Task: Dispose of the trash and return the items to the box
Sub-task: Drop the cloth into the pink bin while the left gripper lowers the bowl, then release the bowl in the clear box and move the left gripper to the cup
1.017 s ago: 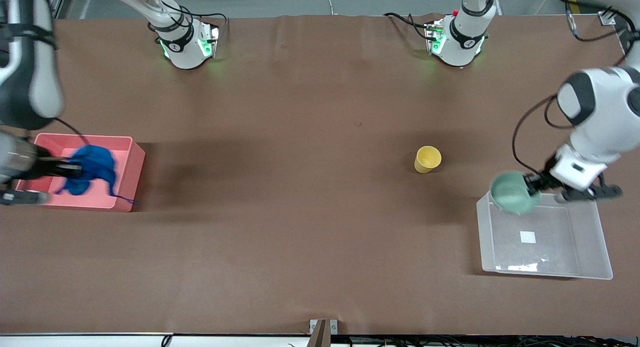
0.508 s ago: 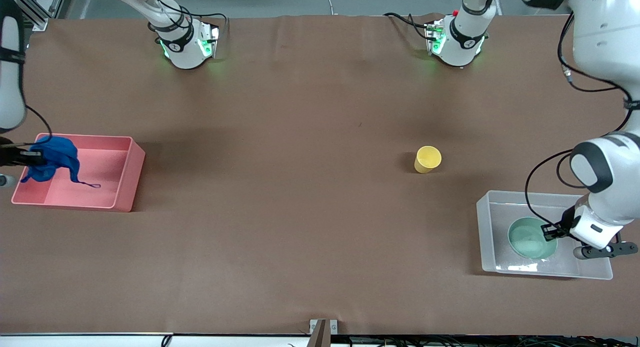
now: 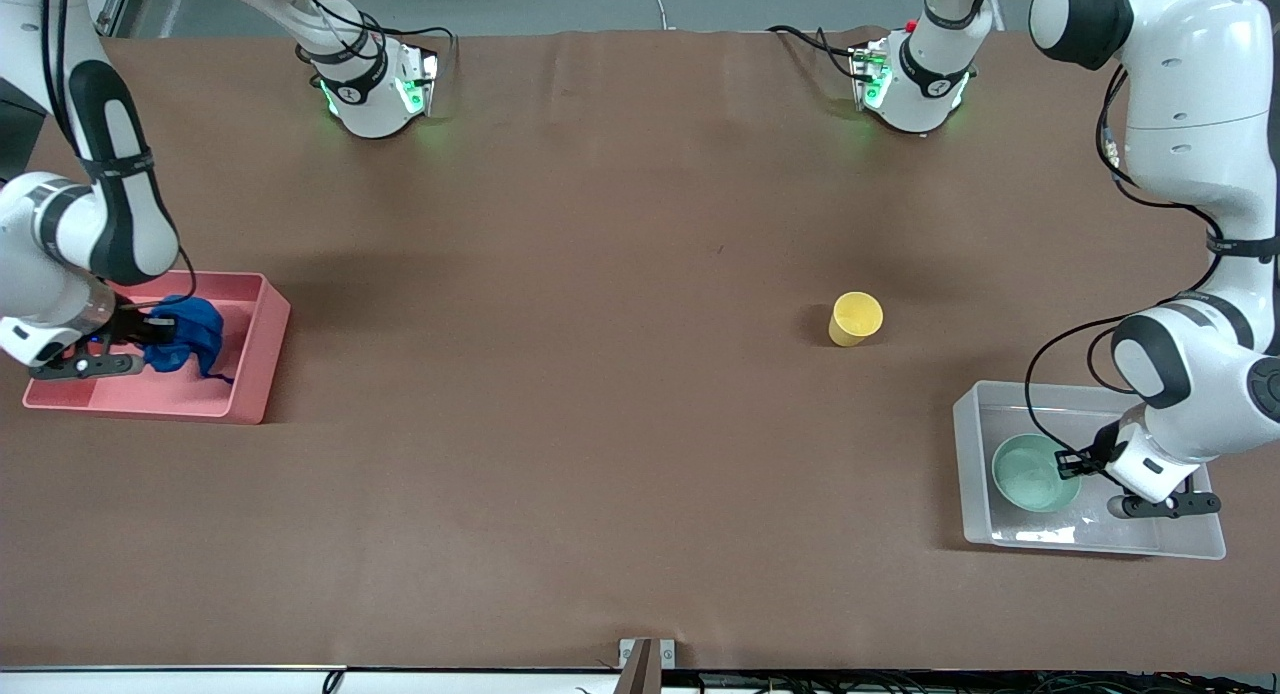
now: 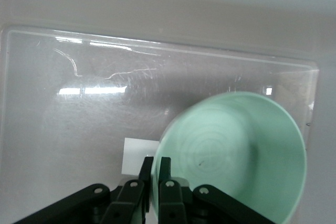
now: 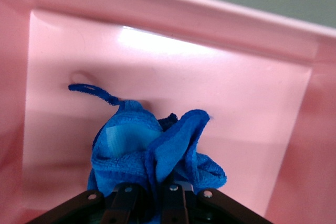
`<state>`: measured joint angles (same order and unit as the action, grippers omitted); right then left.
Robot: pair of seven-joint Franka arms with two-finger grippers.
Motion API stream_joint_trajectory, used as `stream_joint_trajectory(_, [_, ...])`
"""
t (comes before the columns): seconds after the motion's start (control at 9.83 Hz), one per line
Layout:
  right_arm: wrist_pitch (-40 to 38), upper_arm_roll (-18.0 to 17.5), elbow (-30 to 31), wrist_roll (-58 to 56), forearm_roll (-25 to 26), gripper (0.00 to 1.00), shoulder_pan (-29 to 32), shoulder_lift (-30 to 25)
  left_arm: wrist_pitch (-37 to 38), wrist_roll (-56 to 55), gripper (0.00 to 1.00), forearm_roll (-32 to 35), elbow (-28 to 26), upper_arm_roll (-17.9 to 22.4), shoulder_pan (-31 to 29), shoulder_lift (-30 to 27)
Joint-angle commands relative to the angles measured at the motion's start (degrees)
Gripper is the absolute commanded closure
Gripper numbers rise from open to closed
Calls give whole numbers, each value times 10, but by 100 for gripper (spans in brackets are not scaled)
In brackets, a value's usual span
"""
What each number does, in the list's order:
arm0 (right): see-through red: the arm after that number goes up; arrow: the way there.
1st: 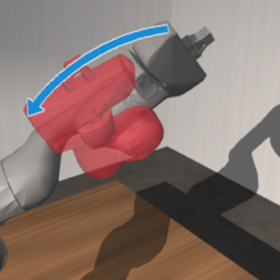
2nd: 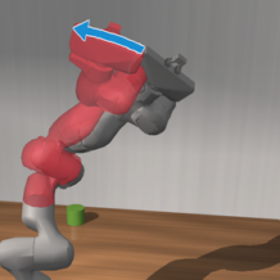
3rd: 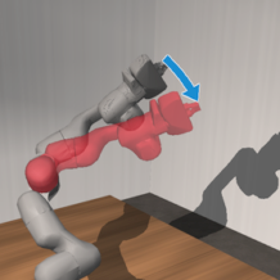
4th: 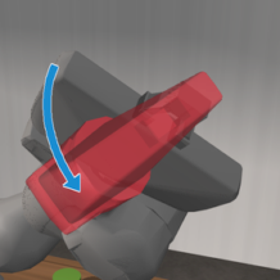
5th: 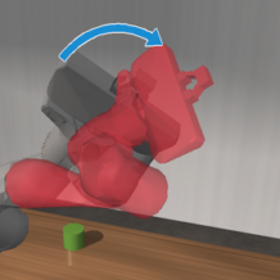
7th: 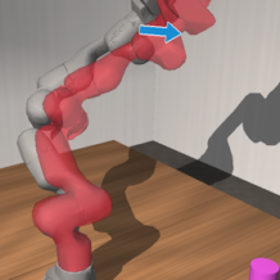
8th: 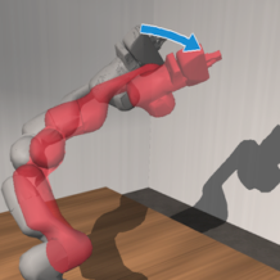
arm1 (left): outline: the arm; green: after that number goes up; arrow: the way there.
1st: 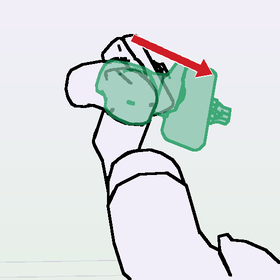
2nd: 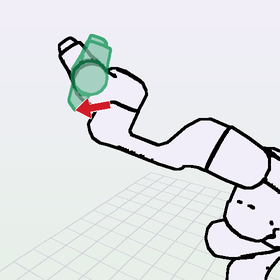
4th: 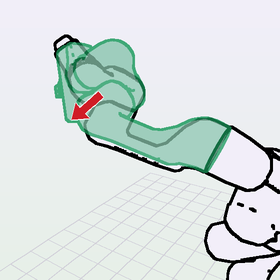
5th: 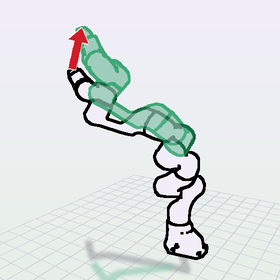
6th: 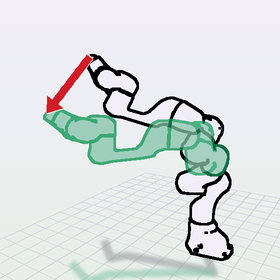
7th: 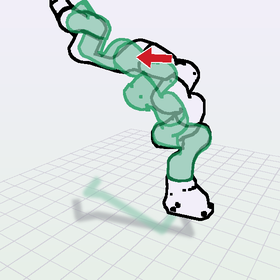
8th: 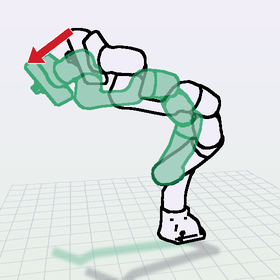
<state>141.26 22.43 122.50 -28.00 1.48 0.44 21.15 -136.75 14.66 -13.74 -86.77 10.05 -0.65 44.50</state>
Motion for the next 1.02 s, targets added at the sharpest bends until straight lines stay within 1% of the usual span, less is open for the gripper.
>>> stream_joint_trajectory(0.0, [21, -4, 9, -8, -43, 89, -6, 12, 1, 14, 32, -2, 10, 5, -1, 7])
stream_joint_trajectory(0.1, [22, -9, 9, -7, -56, 50, -7, 14, 3, 12, 0, 2, -12, 5, 4, -25])
stream_joint_trajectory(0.2, [16, -11, 9, -5, -60, 0, -8, 13, 5, 11, 0, 25, -36, 2, 6, -68])
stream_joint_trajectory(0.31, [1, -11, 7, -1, -60, 0, -12, 5, 5, 10, 0, 56, -66, -1, 7, -121])
stream_joint_trajectory(0.41, [-41, -10, -7, 2, -60, 0, -16, -23, 25, 5, 0, 70, -84, -6, 9, -169])
stream_joint_trajectory(0.51, [-102, -10, -37, 28, -60, 0, -16, -50, 112, -6, 0, 72, -84, -15, 9, -216])
stream_joint_trajectory(0.61, [-166, -11, -71, 77, -60, 0, -17, -79, 172, -12, 0, 72, -87, -25, 10, -262])
stream_joint_trajectory(0.71, [-212, -12, -95, 116, -60, 0, -23, -111, 226, -43, 0, 73, -104, -31, 21, -317])
stream_joint_trajectory(0.81, [-249, -18, -122, 151, -60, 0, -28, -145, 265, -72, 0, 93, -131, -40, 25, -370])
stream_joint_trajectory(0.92, [-299, -44, -159, 169, -60, 0, -24, -164, 273, -101, 0, 117, -174, -72, 22, -416])
